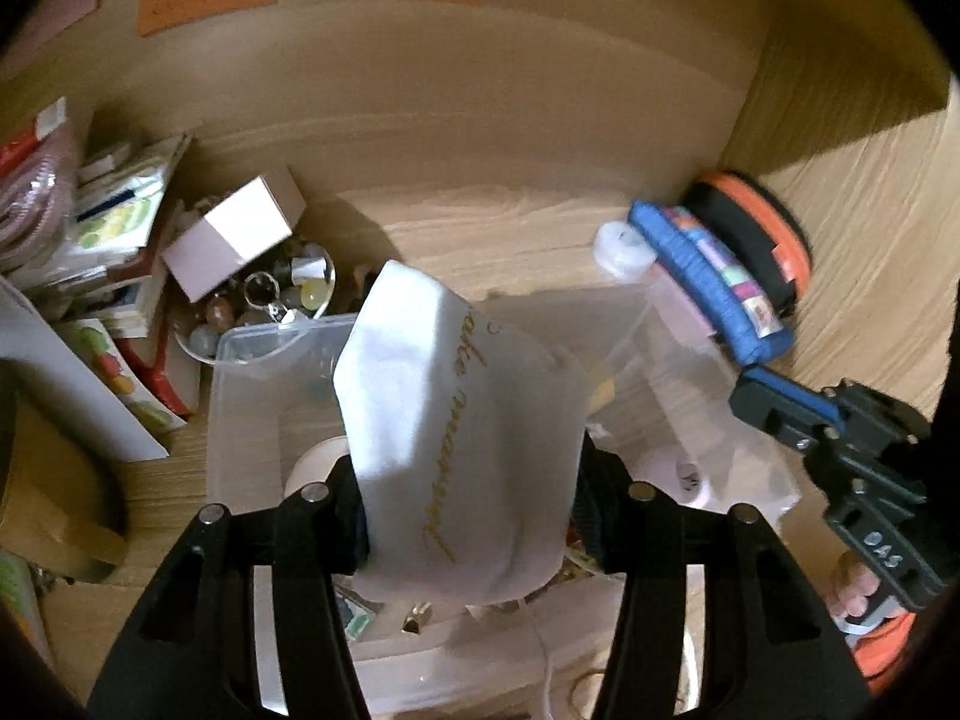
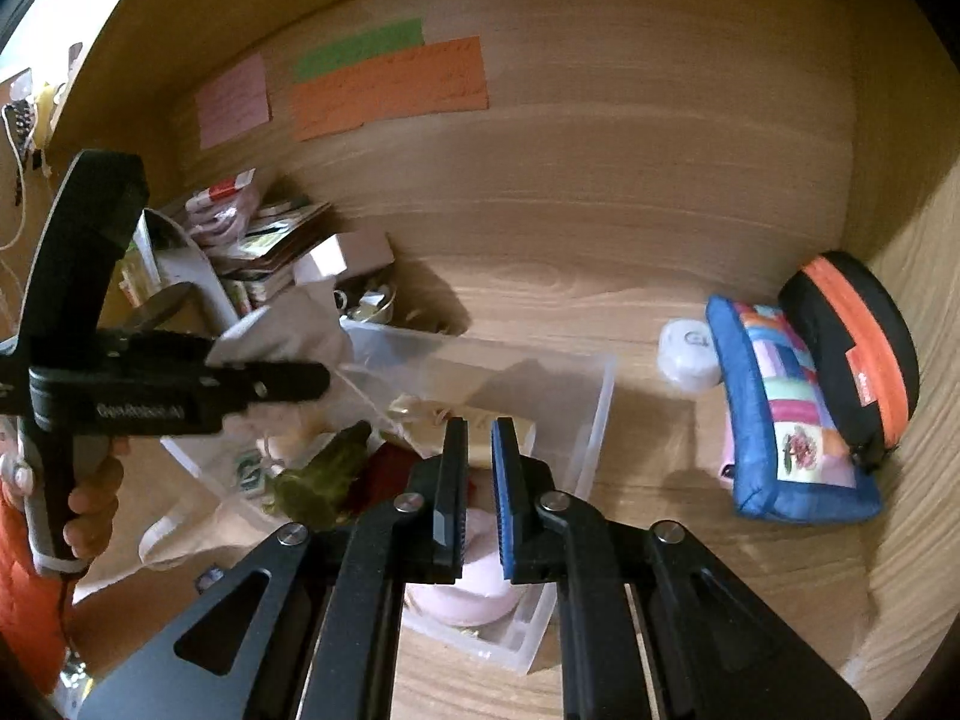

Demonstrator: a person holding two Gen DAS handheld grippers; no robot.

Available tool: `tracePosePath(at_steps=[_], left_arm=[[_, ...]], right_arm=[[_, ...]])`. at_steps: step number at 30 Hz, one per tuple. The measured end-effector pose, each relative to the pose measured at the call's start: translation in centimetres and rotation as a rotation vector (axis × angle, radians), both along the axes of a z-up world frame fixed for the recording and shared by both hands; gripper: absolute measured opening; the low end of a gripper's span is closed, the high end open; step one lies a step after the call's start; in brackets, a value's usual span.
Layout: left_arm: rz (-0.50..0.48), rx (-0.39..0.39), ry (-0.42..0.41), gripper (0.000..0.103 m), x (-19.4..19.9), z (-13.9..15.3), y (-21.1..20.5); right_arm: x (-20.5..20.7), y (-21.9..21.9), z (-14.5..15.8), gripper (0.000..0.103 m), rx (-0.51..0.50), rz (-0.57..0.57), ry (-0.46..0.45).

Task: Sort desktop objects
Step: 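Open the left tool to drop the pouch while the right tool releases the tube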

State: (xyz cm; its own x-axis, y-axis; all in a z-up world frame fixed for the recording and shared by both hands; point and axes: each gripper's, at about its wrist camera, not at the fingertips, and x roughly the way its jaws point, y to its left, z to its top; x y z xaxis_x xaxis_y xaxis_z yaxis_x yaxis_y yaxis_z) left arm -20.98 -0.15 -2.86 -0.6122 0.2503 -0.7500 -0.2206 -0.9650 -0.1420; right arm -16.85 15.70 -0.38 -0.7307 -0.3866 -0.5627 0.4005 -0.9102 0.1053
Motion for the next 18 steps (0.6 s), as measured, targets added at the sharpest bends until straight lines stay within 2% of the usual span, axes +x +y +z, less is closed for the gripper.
tracePosePath(at_steps=[4,9,10,12,15,18], left_arm=[[0.006,-0.045,0.009,0.060,0.1,-0.1,0.4],[0.002,-0.013,0.018,0.063,0.4,0.6,0.1],[-0.002,0.000,0.021,0.063,0.6,0.9,-0.1],[0.004,0.013,0.045,0.065,1.2,1.9,-0.5],[0.030,-0.004,0.097,0.074,2.4,3.3,-1.2],[0.061,-0.029,0.138,0.075,3.9,4.6,-2.3]], right_arm=[[-1.0,0.3,-1.0,0.008,-0.018,0.009,-0.044],[-1.4,0.2,-1.7,0.013,-0.024,0.032,-0.078],[-1.4,0.1,-1.7,0.021,-0.023,0.035,-0.080],[-1.1,0.0,-1.6,0.047,-0.024,0.029,-0.069],[-0.7,-0.2,-1.1,0.050,-0.008,0.029,-0.043],[-0.2,-0.5,-0.5,0.052,-0.002,0.040,-0.031]])
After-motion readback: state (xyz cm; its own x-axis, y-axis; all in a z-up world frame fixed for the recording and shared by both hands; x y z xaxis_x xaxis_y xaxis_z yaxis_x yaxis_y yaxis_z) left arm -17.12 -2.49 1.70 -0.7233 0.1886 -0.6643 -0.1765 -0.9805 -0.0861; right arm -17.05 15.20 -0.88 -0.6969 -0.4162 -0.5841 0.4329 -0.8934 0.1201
